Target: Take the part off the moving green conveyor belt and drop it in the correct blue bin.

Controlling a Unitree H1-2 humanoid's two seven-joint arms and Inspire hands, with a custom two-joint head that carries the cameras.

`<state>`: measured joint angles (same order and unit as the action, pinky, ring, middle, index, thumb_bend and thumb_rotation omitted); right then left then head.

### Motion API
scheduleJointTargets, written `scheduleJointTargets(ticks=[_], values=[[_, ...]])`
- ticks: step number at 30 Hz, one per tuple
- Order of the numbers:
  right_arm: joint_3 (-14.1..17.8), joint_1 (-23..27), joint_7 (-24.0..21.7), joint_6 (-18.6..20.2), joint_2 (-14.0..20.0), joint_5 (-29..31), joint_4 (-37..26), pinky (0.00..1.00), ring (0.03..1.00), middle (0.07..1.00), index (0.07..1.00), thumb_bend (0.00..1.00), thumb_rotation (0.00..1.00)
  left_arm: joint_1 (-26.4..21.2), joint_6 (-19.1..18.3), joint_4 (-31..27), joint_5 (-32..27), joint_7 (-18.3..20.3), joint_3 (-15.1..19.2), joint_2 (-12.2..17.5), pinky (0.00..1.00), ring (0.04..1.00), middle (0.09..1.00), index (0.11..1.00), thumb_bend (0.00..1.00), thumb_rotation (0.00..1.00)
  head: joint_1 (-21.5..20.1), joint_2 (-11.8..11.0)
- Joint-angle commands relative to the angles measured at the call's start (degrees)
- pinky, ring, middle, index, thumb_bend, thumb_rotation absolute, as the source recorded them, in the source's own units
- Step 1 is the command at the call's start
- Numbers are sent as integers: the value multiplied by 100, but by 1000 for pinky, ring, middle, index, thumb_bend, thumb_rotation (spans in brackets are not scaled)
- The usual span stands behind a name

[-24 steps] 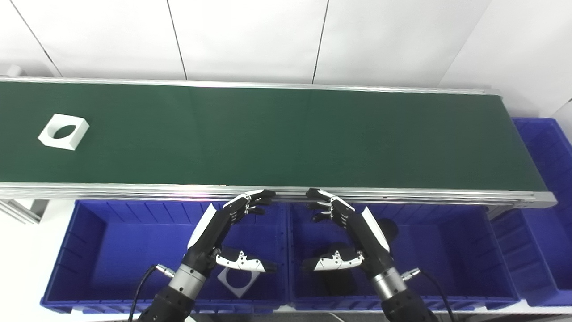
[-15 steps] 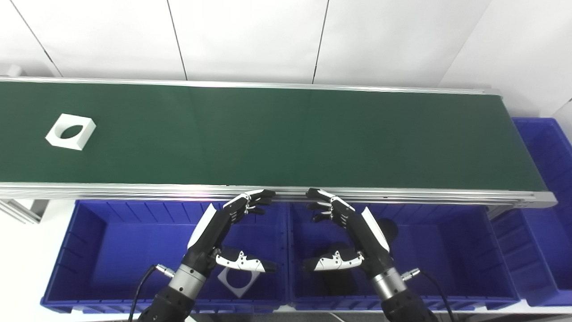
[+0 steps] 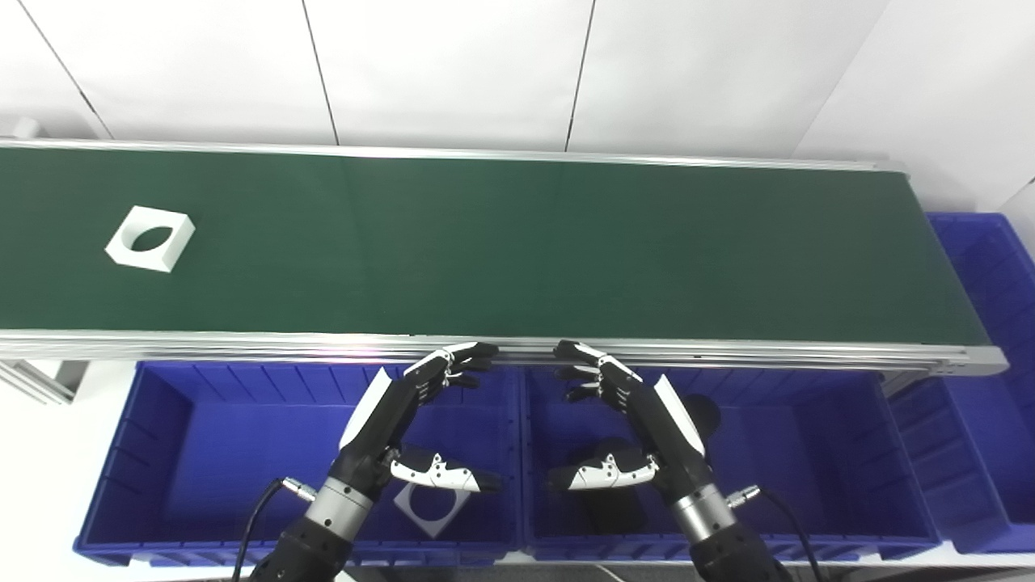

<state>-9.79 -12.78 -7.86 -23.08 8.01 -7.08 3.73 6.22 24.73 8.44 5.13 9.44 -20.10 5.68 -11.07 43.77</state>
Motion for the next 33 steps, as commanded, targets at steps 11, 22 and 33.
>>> scheduleJointTargets(ticks=[11, 22, 33], values=[[29, 91, 67, -359, 28, 23, 31, 655, 781, 887, 811, 994, 268, -118, 219, 43, 54, -83, -45, -51, 708, 788, 829, 782, 993, 218, 305, -264], [50, 135, 34, -384, 421, 409, 502, 671, 787, 901, 822, 980, 290, -276, 220, 607, 386, -675, -536, -193, 707, 785, 818, 777, 992, 194, 1466, -847], [100, 268, -26, -384, 574, 573, 932, 676, 798, 890, 811, 989, 271, -526, 219, 1106, 484, -1342, -1094, -154, 697, 792, 824, 778, 996, 202, 1668, -1267]])
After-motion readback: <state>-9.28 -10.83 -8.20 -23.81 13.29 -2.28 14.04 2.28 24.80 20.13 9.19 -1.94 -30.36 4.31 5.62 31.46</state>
